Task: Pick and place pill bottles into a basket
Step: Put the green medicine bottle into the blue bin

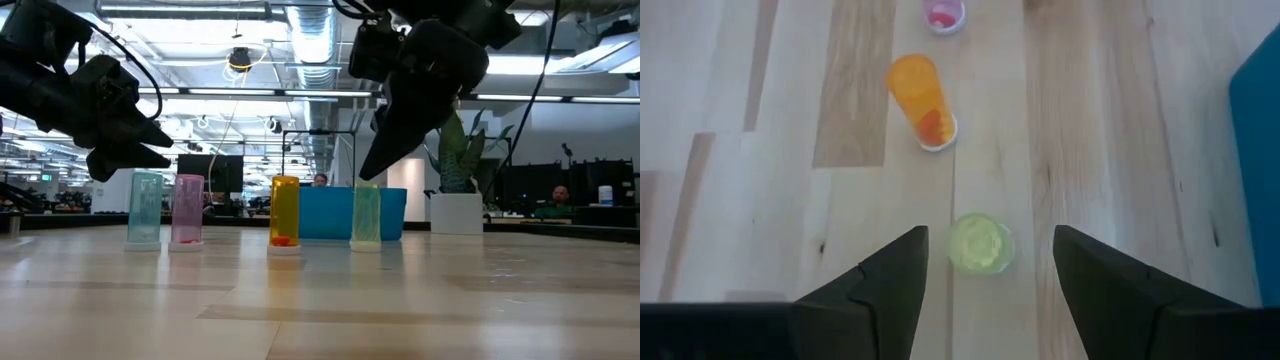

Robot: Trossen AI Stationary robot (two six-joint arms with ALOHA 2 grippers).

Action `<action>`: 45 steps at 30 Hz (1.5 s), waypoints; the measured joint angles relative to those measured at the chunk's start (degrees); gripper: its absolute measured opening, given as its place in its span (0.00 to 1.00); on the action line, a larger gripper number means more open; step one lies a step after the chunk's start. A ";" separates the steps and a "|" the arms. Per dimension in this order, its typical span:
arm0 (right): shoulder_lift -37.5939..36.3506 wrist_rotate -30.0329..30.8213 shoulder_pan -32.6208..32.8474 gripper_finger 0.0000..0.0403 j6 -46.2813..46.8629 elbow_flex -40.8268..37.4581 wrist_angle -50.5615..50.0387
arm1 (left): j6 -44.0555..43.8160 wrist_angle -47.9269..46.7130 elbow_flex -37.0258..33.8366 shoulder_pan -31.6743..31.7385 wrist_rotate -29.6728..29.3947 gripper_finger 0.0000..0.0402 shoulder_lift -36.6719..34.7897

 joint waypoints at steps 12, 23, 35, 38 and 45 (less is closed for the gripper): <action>0.00 -0.01 -0.50 0.51 -2.22 0.00 0.02 | 0.10 0.02 -0.01 0.02 -0.02 0.50 0.00; 3.69 -2.85 -0.50 0.50 -2.22 -0.04 0.07 | 0.08 0.03 -0.02 -0.01 -0.06 0.50 0.00; 5.44 -2.95 -1.91 0.46 -2.11 0.13 1.61 | 0.04 0.17 -0.04 0.00 0.02 0.50 0.11; 5.44 -2.97 -2.43 0.42 -1.78 0.13 1.58 | 0.04 0.31 -0.04 -0.01 0.01 0.50 0.09; 5.44 -3.02 -2.48 0.31 -2.76 2.20 1.73 | 0.00 0.36 -0.04 0.00 0.01 0.50 0.09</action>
